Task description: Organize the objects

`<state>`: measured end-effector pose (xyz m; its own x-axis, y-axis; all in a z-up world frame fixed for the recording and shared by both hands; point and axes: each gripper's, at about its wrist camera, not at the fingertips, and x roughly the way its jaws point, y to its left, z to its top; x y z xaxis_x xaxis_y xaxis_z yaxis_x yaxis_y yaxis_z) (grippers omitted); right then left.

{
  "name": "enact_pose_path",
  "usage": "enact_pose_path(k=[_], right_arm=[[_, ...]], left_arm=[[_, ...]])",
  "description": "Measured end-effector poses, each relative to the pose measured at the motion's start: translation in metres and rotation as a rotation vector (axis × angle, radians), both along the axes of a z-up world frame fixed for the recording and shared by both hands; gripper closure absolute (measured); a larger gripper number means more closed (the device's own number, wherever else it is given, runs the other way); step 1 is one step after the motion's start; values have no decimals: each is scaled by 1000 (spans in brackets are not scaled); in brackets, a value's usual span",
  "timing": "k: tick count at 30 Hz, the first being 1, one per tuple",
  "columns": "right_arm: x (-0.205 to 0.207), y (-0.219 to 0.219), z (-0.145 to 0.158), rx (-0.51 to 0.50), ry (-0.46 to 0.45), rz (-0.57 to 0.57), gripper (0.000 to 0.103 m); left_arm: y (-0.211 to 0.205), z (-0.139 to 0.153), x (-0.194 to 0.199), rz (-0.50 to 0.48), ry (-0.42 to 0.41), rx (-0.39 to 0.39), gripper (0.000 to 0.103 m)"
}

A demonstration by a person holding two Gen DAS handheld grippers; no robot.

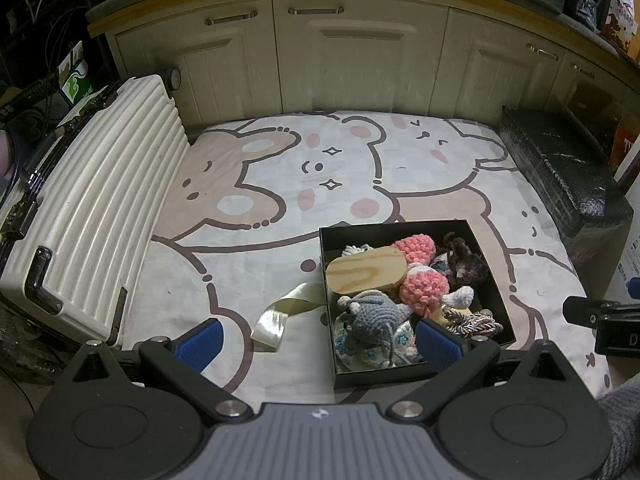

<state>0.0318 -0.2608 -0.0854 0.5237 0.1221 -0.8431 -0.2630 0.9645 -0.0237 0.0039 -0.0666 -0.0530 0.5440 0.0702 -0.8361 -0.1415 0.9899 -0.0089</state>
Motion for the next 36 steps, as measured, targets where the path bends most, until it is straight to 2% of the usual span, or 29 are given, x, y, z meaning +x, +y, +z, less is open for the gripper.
enact_pose_path(k=[36], right_arm=[[0, 0, 0, 2, 2, 0, 6]], left_arm=[[0, -3, -1, 11, 4, -2, 2]])
